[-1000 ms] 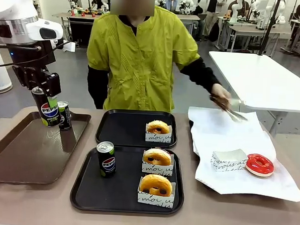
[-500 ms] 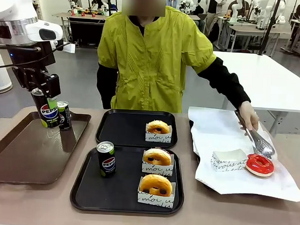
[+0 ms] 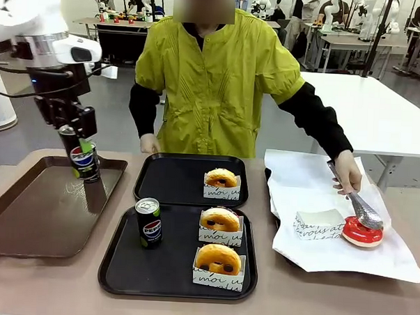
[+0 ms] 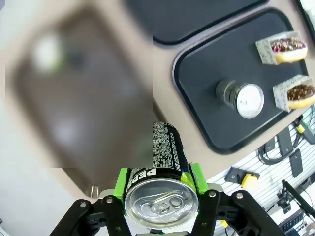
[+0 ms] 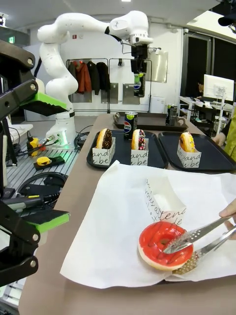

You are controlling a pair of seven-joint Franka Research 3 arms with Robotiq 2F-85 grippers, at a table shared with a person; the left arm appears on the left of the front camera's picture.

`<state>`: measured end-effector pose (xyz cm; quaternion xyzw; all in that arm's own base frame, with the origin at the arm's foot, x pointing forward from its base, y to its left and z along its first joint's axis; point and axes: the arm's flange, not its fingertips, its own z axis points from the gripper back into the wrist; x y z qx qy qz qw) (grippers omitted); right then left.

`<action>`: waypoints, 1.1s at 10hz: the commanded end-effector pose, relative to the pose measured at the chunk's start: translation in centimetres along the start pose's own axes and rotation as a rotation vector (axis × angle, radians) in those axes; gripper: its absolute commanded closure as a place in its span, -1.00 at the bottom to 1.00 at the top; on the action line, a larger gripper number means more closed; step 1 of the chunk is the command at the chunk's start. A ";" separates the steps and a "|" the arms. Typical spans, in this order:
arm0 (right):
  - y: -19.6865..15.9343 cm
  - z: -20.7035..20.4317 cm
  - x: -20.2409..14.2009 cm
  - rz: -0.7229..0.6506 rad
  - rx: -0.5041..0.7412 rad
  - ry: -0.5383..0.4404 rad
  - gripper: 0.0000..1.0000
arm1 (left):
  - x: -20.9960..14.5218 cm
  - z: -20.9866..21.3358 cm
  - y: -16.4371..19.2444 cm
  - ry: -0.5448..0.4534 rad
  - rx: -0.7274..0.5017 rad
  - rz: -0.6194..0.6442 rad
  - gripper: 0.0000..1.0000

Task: Set up donuts and drinks on trays.
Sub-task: Pick up one Pepsi coke from the Handle tray and place it on the Flat Tray without a Pepsi coke.

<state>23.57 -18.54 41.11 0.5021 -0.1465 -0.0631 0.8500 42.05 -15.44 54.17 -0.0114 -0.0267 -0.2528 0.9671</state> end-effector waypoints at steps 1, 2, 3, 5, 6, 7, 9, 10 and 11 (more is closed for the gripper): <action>-0.2 -0.2 0.1 0.019 0.023 -0.012 -1.00 | 4.6 0.0 0.4 -0.033 -0.037 -0.021 -0.17; -0.2 -0.2 0.1 0.019 0.023 -0.012 -1.00 | 6.1 -0.2 0.1 -0.048 -0.038 -0.030 -0.17; -0.2 -0.2 0.1 0.019 0.023 -0.012 -1.00 | 7.7 -0.7 -0.4 -0.060 -0.029 -0.038 -0.17; -0.2 -0.2 0.1 0.019 0.023 -0.012 -1.00 | 12.2 -2.9 -1.3 -0.055 -0.025 -0.059 -0.17; -0.2 -0.2 0.1 0.019 0.023 -0.012 -1.00 | 13.5 -4.3 -1.7 -0.053 -0.019 -0.068 -0.17; -0.2 -0.2 0.1 0.019 0.023 -0.012 -1.00 | 12.9 -4.8 -2.0 -0.023 -0.035 -0.086 -0.17; -0.2 -0.2 0.1 0.019 0.023 -0.012 -1.00 | 4.0 -0.3 -1.3 0.028 -0.094 -0.205 -0.17; -0.2 -0.2 0.1 0.019 0.023 -0.012 -1.00 | -1.5 2.0 -1.9 0.011 -0.073 -0.288 -0.17; -0.2 -0.2 0.1 0.019 0.023 -0.012 -1.00 | -5.0 2.3 -2.5 0.005 -0.058 -0.309 -0.17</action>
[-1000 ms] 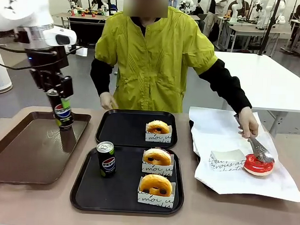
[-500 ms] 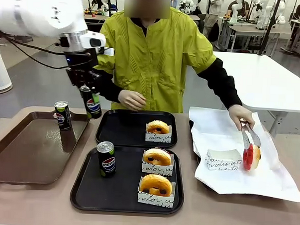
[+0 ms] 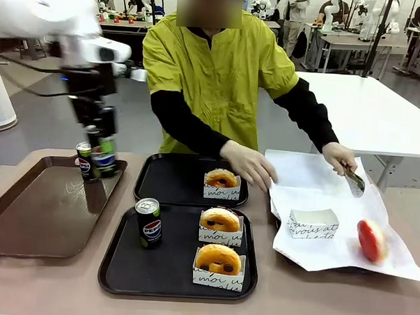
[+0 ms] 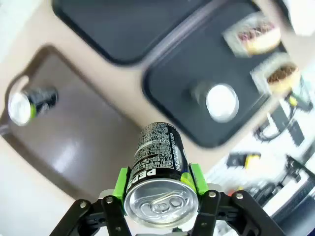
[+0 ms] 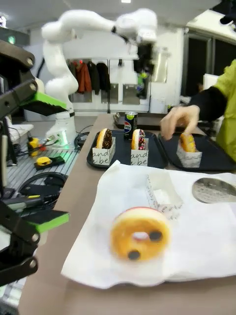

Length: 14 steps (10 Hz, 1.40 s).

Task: Set up donuts and drinks on trays.
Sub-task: Pick up one Pepsi coke from the Handle tray and place it on the Flat Tray without a Pepsi coke.

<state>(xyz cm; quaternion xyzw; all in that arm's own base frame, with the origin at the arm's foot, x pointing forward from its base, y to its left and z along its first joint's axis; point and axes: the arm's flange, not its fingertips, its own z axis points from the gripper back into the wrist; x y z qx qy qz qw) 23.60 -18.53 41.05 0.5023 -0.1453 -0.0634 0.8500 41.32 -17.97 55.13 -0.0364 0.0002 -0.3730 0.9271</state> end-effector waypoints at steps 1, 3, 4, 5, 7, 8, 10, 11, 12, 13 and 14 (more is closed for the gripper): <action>-0.1 -0.1 0.1 0.021 0.023 -0.014 -1.00 | -6.5 0.5 -2.1 -0.037 0.036 -0.050 -0.17; -0.1 -0.1 0.1 0.021 0.023 -0.014 -1.00 | -4.1 0.3 -0.7 0.007 0.018 -0.051 -0.17; -0.1 -0.1 0.1 0.021 0.023 -0.014 -1.00 | -3.9 -0.1 -1.0 0.016 0.034 -0.017 -0.17; -0.1 -0.1 0.1 0.021 0.023 -0.014 -1.00 | -4.1 -0.3 -1.2 0.015 0.044 0.000 -0.17; -0.1 -0.1 0.1 0.021 0.023 -0.014 -1.00 | -6.1 0.2 -1.7 0.010 0.018 -0.041 -0.17; -0.1 -0.1 0.1 0.021 0.023 -0.014 -1.00 | -6.1 0.2 -1.7 0.010 0.018 -0.041 -0.17; -0.1 -0.1 0.1 0.021 0.023 -0.014 -1.00 | -6.1 0.2 -1.7 0.010 0.018 -0.041 -0.17; -0.1 -0.1 0.1 0.021 0.023 -0.014 -1.00 | -6.1 0.2 -1.7 0.010 0.018 -0.041 -0.17; -0.1 -0.1 0.1 0.021 0.023 -0.014 -1.00 | -6.1 0.2 -1.7 0.010 0.018 -0.041 -0.17; -0.1 -0.1 0.1 0.021 0.023 -0.014 -1.00 | -6.1 0.2 -1.7 0.010 0.018 -0.041 -0.17; -0.1 -0.1 0.1 0.021 0.023 -0.014 -1.00 | -6.1 0.2 -1.7 0.010 0.018 -0.041 -0.17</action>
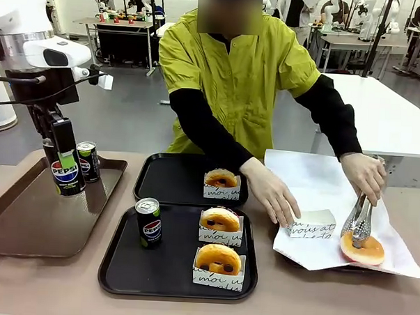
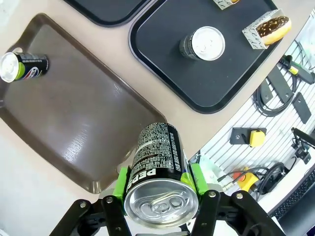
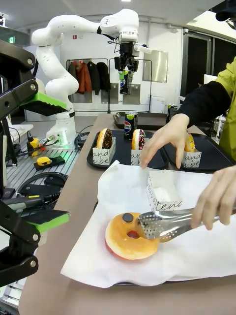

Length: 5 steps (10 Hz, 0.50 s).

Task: Set up donuts and drinks on trays.
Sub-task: Pick up one Pepsi coke from the Handle tray and place it on the Flat Tray without a Pepsi coke.

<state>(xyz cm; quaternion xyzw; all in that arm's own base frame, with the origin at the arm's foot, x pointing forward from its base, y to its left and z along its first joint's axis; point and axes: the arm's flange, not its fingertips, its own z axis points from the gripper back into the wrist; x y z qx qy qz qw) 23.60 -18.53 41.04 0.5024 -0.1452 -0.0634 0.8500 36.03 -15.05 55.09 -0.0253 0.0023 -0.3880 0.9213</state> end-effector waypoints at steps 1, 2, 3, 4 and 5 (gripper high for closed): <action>-0.1 -0.1 0.1 0.021 0.023 -0.014 -1.00 | 0.0 0.0 0.0 0.000 0.000 0.000 -0.17; -0.1 -0.1 0.1 0.021 0.023 -0.014 -1.00 | 0.9 -0.2 0.1 -0.016 0.025 -0.066 -0.17; -0.1 -0.1 0.1 0.021 0.023 -0.014 -1.00 | 2.3 -0.2 0.4 -0.023 0.051 -0.088 -0.17; -0.1 -0.1 0.1 0.021 0.023 -0.014 -1.00 | 3.9 -0.1 0.6 -0.018 0.060 -0.090 -0.17; -0.1 -0.1 0.1 0.021 0.023 -0.014 -1.00 | 5.4 -0.1 0.7 -0.032 0.084 -0.084 -0.17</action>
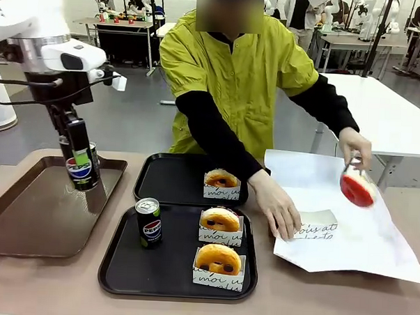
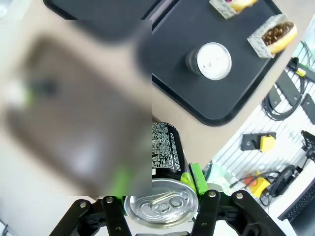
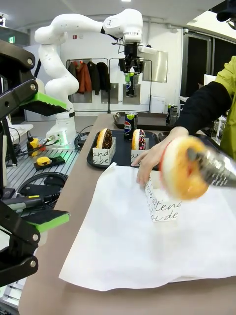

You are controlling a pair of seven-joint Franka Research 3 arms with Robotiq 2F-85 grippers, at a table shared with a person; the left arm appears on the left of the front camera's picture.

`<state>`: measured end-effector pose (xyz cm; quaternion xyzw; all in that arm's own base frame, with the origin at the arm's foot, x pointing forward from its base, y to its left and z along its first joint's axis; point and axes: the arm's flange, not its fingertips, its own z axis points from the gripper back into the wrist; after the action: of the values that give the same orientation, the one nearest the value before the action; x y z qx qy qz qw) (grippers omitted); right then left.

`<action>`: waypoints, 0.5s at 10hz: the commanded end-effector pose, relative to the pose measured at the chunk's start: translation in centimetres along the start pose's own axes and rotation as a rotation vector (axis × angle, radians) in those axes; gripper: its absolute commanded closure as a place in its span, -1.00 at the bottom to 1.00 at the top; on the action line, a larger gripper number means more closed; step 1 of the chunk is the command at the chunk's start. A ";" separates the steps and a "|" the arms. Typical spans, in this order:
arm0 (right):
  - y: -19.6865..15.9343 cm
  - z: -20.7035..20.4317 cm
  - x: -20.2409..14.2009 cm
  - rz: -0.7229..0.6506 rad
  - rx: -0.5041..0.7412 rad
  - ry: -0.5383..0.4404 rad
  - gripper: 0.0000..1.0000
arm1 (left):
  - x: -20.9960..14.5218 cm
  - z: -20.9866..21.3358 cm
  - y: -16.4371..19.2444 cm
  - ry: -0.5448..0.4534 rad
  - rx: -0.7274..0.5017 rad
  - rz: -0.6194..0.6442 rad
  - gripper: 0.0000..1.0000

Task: Set up donuts and drinks on trays.
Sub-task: Pick up one Pepsi coke from the Handle tray and place it on the Flat Tray without a Pepsi coke.

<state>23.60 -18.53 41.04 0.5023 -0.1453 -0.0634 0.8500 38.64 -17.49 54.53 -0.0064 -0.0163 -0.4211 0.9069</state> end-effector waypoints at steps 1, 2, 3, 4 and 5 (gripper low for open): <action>-0.1 -0.1 0.1 0.021 0.023 -0.014 -1.00 | 3.0 0.4 0.9 -0.022 0.046 -0.007 -0.17; -0.1 -0.1 0.1 0.021 0.023 -0.014 -1.00 | 4.5 0.1 1.2 -0.023 0.052 -0.004 -0.17; -0.1 -0.1 0.1 0.021 0.023 -0.014 -1.00 | 6.0 -0.3 1.7 -0.017 0.054 -0.003 -0.17; -0.1 -0.1 0.1 0.021 0.023 -0.014 -1.00 | 7.1 -0.8 2.0 -0.008 0.055 -0.002 -0.17; -0.1 -0.1 0.1 0.021 0.023 -0.014 -1.00 | 7.1 -1.1 1.9 0.002 0.053 -0.009 -0.17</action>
<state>23.60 -18.54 41.05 0.5023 -0.1454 -0.0633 0.8500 44.49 -21.41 53.18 0.0051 -0.0250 -0.4316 0.9017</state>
